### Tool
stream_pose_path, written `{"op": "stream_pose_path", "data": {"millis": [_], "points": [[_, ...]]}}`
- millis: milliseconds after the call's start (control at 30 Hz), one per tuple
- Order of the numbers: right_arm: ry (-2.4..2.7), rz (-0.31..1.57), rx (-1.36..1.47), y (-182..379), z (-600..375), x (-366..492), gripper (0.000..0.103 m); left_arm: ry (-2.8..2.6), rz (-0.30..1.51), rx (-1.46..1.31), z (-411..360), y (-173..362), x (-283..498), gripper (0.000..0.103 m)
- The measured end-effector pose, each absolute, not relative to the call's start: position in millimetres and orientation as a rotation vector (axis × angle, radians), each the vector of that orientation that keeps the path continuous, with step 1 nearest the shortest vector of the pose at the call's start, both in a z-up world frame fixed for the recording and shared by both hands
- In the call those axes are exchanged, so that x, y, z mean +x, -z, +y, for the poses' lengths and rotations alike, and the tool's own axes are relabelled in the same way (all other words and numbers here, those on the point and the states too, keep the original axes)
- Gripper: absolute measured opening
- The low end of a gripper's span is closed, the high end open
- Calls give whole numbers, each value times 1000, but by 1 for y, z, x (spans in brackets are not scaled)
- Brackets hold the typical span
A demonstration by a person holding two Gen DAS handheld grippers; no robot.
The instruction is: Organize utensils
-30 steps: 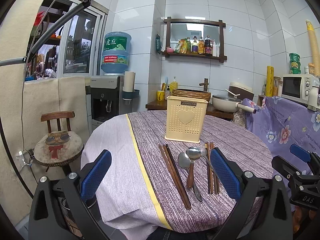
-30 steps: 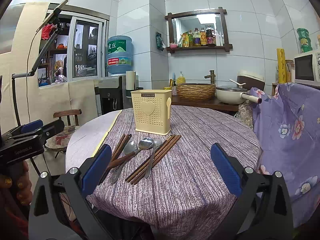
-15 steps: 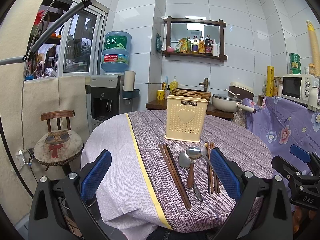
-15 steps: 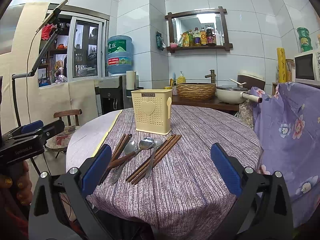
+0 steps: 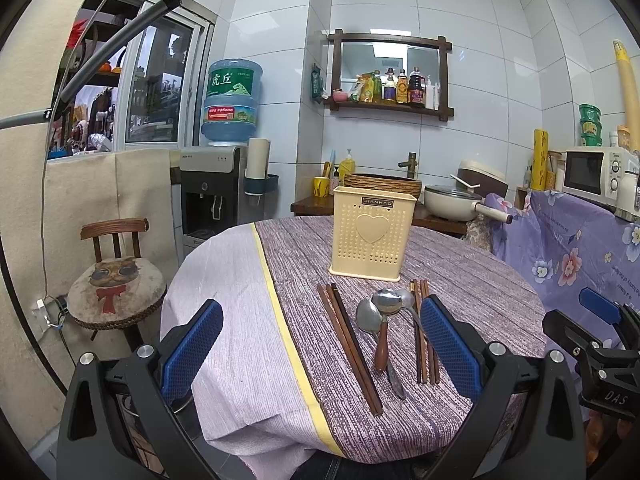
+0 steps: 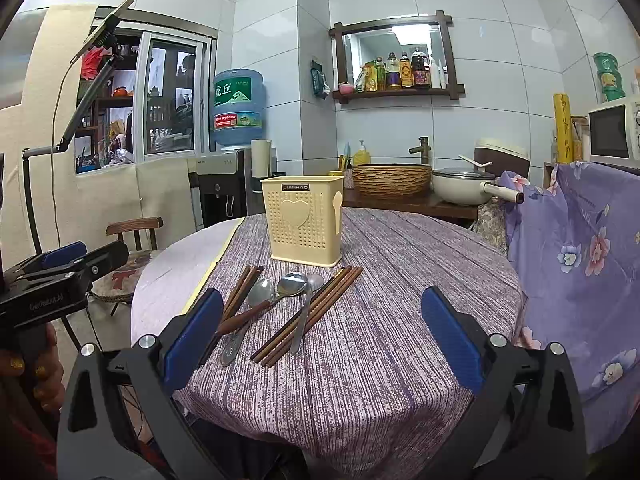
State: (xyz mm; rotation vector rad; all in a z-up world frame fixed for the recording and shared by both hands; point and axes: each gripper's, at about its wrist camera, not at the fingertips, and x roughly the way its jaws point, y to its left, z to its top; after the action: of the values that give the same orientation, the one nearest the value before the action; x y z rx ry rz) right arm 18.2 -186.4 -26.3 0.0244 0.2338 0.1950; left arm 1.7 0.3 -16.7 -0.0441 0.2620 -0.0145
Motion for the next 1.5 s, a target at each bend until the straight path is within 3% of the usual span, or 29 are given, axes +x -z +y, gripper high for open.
{"op": "stream_pose_path", "data": {"millis": [500, 1067, 1233, 1433, 1500], "points": [[-180, 247, 17, 28, -187, 22, 98, 8, 282, -32, 1, 21, 4, 98], [-105, 568, -2, 58, -208, 132, 98, -28, 551, -5, 30, 44, 76, 98], [-122, 672, 38, 59, -204, 184, 87, -25, 599, -1, 31, 39, 111, 95], [-137, 810, 84, 75, -193, 238, 67, 10, 683, 66, 16, 45, 150, 77], [-127, 827, 72, 78, -189, 247, 66, 22, 703, 75, 15, 48, 160, 72]]}}
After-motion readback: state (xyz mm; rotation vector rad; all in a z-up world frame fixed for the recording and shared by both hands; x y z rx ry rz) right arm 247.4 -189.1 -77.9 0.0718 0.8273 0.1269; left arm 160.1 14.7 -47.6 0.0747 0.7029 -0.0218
